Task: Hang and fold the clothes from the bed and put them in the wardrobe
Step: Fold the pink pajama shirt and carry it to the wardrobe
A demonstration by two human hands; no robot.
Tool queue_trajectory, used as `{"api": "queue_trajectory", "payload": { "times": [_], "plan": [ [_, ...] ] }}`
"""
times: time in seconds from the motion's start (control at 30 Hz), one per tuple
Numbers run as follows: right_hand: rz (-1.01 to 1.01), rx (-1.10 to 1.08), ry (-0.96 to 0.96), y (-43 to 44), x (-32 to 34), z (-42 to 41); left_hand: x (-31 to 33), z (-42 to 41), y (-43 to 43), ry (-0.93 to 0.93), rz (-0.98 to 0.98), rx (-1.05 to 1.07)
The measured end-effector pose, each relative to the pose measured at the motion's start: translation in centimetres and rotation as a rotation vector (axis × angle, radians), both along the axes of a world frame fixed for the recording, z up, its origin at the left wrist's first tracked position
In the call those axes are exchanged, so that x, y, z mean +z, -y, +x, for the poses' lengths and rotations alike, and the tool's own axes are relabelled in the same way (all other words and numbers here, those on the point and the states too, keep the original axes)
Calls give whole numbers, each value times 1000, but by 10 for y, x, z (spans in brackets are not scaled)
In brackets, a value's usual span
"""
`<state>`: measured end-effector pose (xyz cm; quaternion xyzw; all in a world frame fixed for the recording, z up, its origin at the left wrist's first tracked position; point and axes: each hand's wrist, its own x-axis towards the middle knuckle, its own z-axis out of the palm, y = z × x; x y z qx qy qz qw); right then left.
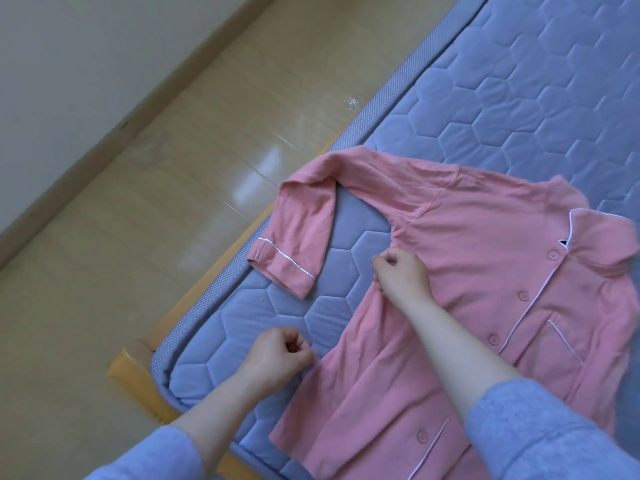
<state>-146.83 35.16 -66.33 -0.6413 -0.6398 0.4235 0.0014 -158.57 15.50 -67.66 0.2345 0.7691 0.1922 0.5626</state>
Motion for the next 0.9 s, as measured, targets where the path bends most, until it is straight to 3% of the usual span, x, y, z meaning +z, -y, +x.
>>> {"api": "queue_trajectory", "payload": {
  "times": [0.13, 0.27, 0.47, 0.57, 0.7, 0.77, 0.9],
  "plan": [
    [61, -28, -12, -20, 3, 3, 6, -14, -32, -58, 18, 281],
    [210, -5, 8, -52, 9, -6, 10, -30, -74, 136, 3, 620],
    [338, 230, 65, -112, 4, -39, -3, -44, -128, 133, 70, 996],
    [280, 343, 76, -136, 0, -62, -3, -62, -142, 87, 192, 914],
    [81, 518, 262, -153, -4, -86, -3, -99, -146, 19, 286, 758],
    [107, 477, 272, -155, -3, -94, -1, -125, -151, -32, 309, 719],
    [258, 210, 117, -167, 8, -102, 18, -181, -177, -128, 467, 714]
  ]
}}
